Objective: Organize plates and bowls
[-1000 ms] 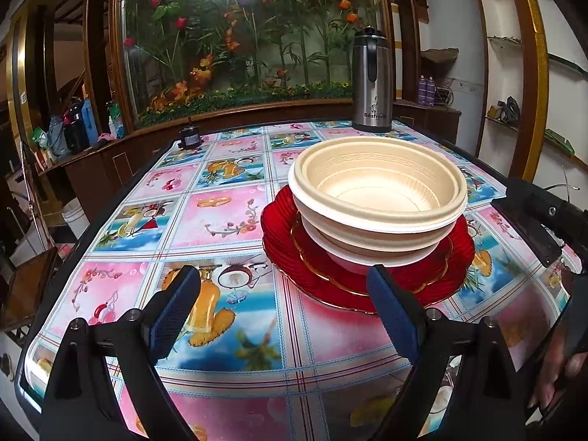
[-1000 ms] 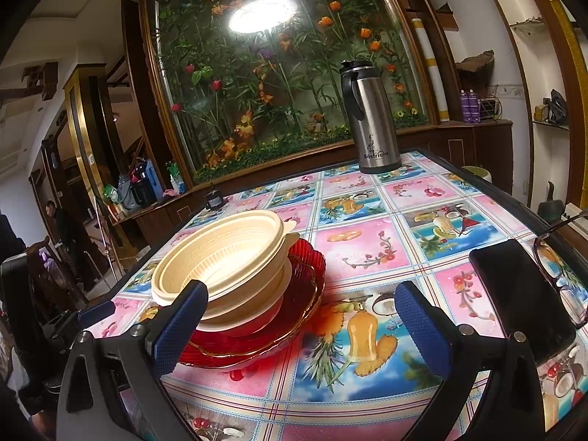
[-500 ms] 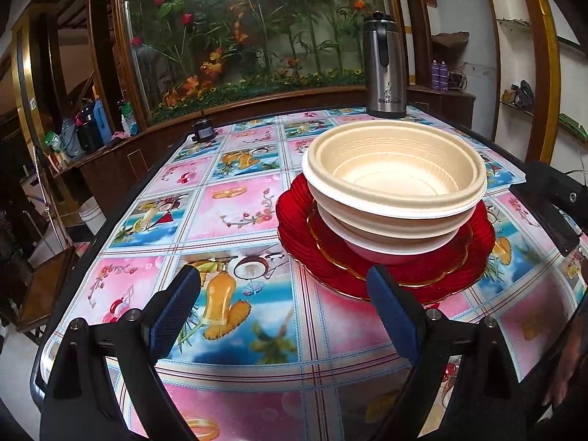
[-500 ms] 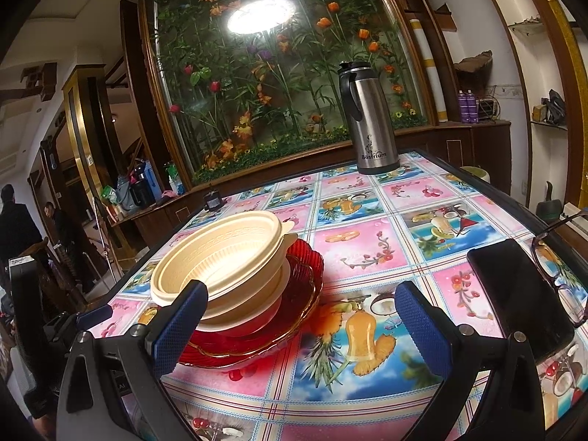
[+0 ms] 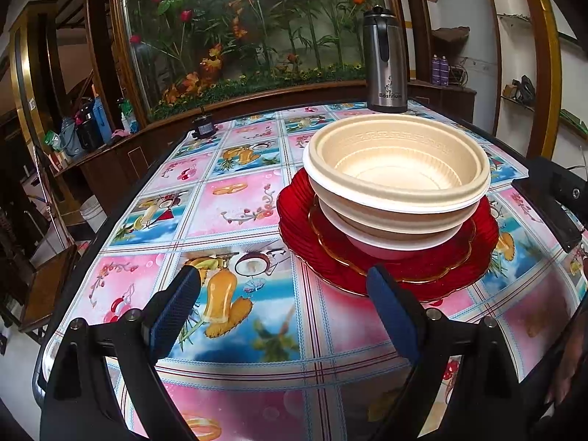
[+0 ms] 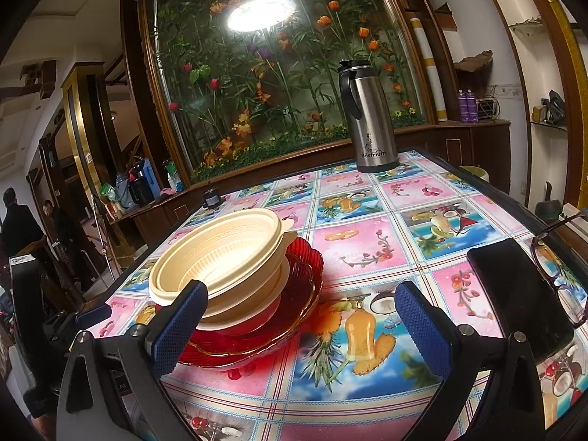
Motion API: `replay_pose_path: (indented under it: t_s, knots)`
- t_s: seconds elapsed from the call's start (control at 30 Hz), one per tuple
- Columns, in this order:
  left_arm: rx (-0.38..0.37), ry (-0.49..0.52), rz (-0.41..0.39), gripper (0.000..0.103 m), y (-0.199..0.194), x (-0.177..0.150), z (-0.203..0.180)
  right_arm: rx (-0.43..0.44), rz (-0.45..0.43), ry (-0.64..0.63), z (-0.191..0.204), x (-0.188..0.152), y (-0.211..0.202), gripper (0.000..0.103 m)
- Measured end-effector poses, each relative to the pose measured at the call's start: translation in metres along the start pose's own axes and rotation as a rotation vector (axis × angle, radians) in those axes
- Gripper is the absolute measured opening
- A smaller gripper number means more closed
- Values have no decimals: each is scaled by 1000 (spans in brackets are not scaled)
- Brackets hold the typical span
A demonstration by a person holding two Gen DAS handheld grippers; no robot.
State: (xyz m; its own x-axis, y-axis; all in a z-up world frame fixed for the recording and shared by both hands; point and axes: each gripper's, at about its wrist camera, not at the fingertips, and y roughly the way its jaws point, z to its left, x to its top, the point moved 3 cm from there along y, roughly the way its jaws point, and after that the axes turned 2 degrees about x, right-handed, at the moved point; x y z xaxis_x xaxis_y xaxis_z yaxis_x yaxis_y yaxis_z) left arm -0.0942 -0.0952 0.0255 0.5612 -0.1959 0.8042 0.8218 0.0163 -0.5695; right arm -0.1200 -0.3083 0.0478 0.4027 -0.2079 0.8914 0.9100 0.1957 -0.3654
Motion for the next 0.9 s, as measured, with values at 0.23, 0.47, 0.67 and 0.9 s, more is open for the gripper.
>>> replay_pose_path:
  t_s: [0.23, 0.47, 0.67, 0.9]
  knots:
    - [-2, -1, 8, 93, 2, 0, 1, 0, -2, 1, 0, 0, -1, 103]
    - [-3, 3, 9, 93, 2, -1, 1, 0, -4, 0, 0, 0, 1, 103]
    - [-17, 7, 16, 93, 2, 1, -1, -1, -4, 0, 0, 0, 2, 103]
    - [-55, 13, 34, 93, -1, 6, -4, 1, -11, -4, 2, 0, 2, 103]
